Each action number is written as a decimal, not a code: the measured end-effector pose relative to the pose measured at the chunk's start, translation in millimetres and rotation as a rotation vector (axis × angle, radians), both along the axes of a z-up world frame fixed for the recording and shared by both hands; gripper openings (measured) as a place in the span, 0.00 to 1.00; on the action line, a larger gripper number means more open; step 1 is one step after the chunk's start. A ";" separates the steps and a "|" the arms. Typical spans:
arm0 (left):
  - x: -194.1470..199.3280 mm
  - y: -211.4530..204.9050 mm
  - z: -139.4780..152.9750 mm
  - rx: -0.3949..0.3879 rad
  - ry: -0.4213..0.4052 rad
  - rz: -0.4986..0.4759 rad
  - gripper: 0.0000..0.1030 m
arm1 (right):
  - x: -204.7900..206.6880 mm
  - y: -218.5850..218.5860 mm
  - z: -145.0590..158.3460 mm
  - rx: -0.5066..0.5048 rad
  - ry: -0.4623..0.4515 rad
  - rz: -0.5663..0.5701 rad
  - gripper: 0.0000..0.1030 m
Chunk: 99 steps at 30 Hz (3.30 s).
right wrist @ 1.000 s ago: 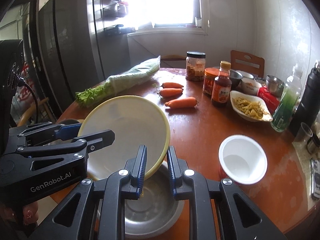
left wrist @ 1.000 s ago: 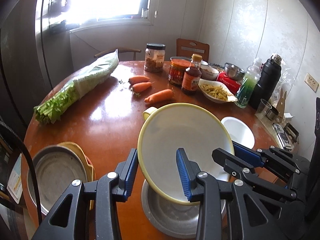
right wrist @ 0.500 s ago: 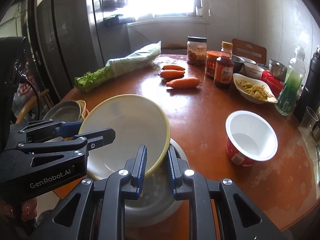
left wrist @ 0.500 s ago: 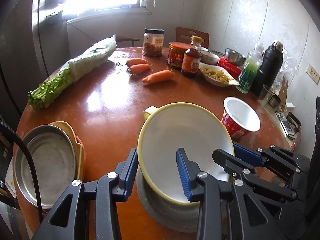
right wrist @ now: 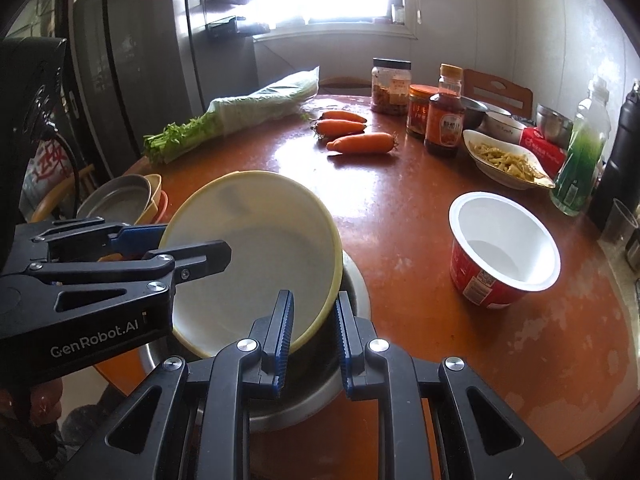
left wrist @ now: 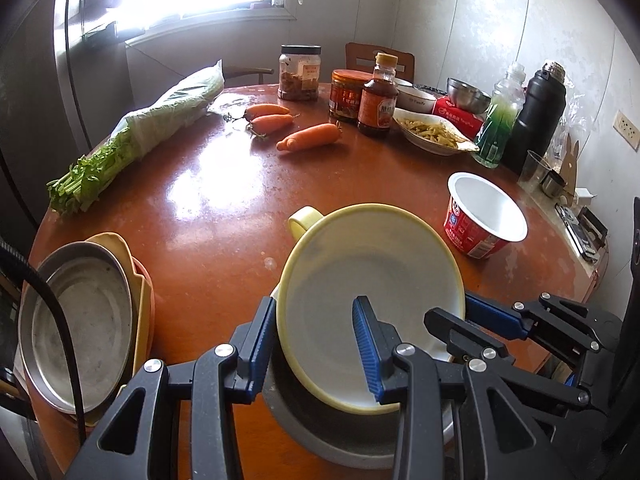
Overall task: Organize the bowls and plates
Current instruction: 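Lower the yellow bowl into the steel bowl with the left tool, then open the left tool to release the yellow bowl and withdraw, then move the left tool to the white red-printed bowl and grasp its rim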
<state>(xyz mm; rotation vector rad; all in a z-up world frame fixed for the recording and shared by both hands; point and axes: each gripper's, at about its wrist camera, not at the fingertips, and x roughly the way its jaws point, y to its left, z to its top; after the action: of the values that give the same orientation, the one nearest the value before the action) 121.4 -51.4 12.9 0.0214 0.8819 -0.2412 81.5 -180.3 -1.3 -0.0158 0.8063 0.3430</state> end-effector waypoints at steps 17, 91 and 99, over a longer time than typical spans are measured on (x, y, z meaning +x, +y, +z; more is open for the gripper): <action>-6.8 -6.1 0.7 0.009 0.005 -0.024 0.37 | -8.8 -4.0 2.9 -0.016 0.002 0.018 0.21; -21.8 -5.6 32.4 -0.005 -0.078 -0.024 0.62 | -8.7 -26.8 27.7 0.019 -0.023 -0.065 0.55; -17.2 -9.5 38.5 -0.018 -0.085 -0.012 0.64 | -5.2 -34.2 35.2 0.003 -0.047 -0.073 0.60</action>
<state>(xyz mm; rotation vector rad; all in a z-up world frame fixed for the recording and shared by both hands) 104.2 -60.9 51.4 0.0205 0.7950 -0.2574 76.3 -214.5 33.9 0.0083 0.7575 0.2737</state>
